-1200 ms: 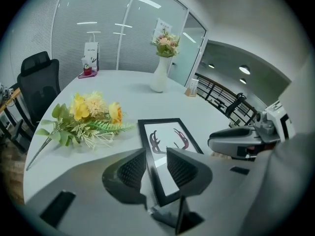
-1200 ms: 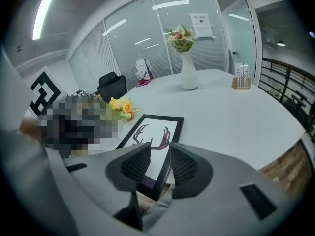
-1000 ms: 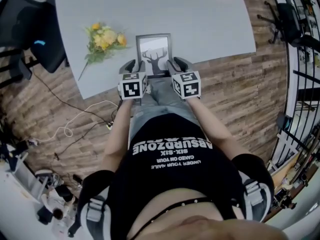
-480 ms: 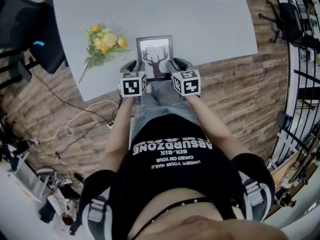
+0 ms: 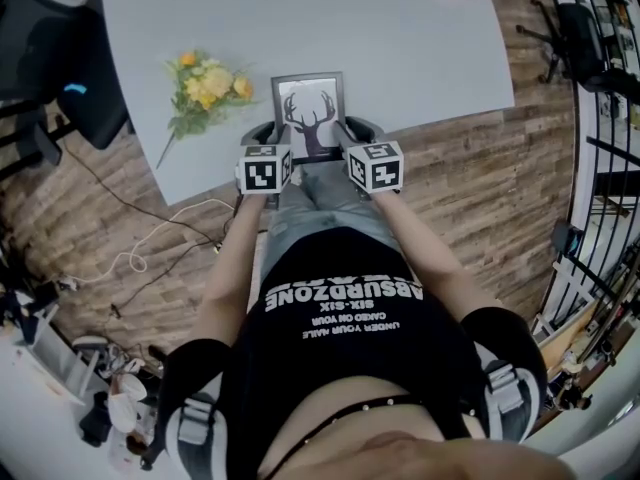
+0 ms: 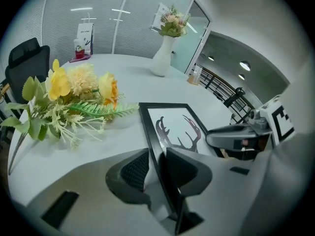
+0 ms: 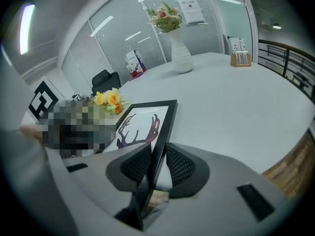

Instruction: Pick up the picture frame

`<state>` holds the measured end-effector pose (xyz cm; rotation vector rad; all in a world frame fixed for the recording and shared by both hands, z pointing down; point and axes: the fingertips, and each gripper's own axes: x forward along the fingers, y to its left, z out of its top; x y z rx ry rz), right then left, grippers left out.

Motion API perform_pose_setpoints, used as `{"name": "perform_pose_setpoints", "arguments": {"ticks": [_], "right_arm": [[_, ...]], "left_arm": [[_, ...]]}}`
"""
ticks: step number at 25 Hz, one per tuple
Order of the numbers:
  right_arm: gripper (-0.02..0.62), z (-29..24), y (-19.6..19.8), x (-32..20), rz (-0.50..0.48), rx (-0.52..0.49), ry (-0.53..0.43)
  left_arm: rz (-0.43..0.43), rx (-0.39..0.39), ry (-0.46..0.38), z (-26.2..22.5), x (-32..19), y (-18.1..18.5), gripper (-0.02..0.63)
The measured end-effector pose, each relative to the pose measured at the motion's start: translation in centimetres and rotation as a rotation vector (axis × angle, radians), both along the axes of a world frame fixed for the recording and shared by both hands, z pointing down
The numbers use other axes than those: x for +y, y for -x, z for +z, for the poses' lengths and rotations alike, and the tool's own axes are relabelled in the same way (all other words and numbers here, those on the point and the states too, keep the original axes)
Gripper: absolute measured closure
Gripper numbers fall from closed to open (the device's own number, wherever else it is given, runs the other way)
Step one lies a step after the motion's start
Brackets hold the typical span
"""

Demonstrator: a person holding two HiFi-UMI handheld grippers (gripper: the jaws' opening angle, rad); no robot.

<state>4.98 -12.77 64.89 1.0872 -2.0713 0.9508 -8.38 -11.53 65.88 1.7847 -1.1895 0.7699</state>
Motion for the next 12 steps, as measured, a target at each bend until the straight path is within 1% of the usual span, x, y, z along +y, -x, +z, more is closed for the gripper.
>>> {"name": "perform_pose_setpoints", "arguments": {"ticks": [3,6,9,12], "right_arm": [[0.486,-0.08,-0.07,0.03,0.01,-0.004,-0.007],[0.486,0.05,-0.09,-0.02,0.007,-0.005,0.003],[0.486,0.03,-0.11,-0.07,0.001,-0.002,0.004],[0.489,0.09,-0.08,-0.09,0.022,-0.007,0.027]], "left_arm": [[0.009,0.004,-0.006,-0.07,-0.02,-0.09,0.485],[-0.001,0.002,-0.007,0.11,0.03,-0.09,0.485],[-0.021,0.005,-0.028,0.06,0.0,-0.06,0.485],[-0.064,0.032,-0.051,0.0,0.01,0.08,0.486]]}}
